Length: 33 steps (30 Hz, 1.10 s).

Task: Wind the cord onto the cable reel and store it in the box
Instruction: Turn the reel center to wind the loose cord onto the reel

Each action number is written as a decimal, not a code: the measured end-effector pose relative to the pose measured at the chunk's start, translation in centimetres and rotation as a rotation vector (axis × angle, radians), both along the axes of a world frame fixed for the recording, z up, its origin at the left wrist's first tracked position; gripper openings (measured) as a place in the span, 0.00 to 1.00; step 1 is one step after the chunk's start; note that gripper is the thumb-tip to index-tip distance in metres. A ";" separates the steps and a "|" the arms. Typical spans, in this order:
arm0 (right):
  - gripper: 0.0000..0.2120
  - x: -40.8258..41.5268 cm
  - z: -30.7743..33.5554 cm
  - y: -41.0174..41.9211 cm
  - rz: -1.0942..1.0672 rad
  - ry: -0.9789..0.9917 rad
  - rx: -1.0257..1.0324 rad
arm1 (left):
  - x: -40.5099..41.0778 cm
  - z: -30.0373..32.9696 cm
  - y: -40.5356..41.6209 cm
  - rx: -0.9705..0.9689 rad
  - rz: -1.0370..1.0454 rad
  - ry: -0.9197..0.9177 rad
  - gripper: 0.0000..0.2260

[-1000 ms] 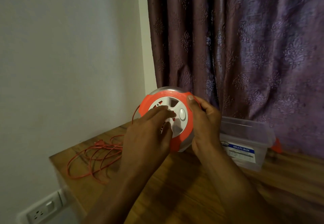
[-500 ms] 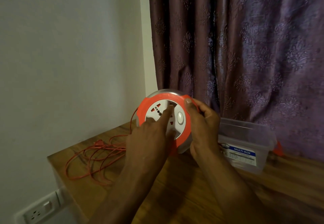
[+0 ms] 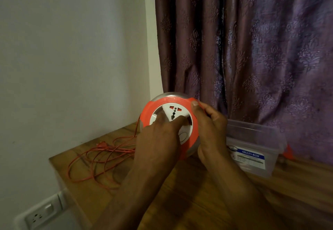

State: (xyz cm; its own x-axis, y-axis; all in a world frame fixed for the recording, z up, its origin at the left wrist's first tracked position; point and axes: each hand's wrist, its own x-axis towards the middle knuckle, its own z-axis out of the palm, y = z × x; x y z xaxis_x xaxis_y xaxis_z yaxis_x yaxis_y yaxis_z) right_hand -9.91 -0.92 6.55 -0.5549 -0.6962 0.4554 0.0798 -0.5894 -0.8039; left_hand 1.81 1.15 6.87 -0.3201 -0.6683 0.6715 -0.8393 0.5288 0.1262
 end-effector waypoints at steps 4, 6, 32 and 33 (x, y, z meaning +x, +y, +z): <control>0.07 -0.1 -0.1 0.0 0.021 0.015 0.021 | 0.1 0.1 0.5 -0.080 0.006 -0.082 0.09; 0.04 -0.2 -0.1 -0.1 0.024 0.024 0.028 | 0.3 0.1 0.4 -0.078 0.011 -0.090 0.06; 0.04 -0.7 0.0 0.3 0.018 -0.018 0.023 | 0.5 -0.8 -0.4 -0.004 0.061 0.011 0.26; 0.04 -0.7 0.0 0.3 0.017 -0.018 0.023 | 0.4 -0.8 -0.5 -0.009 0.065 0.004 0.26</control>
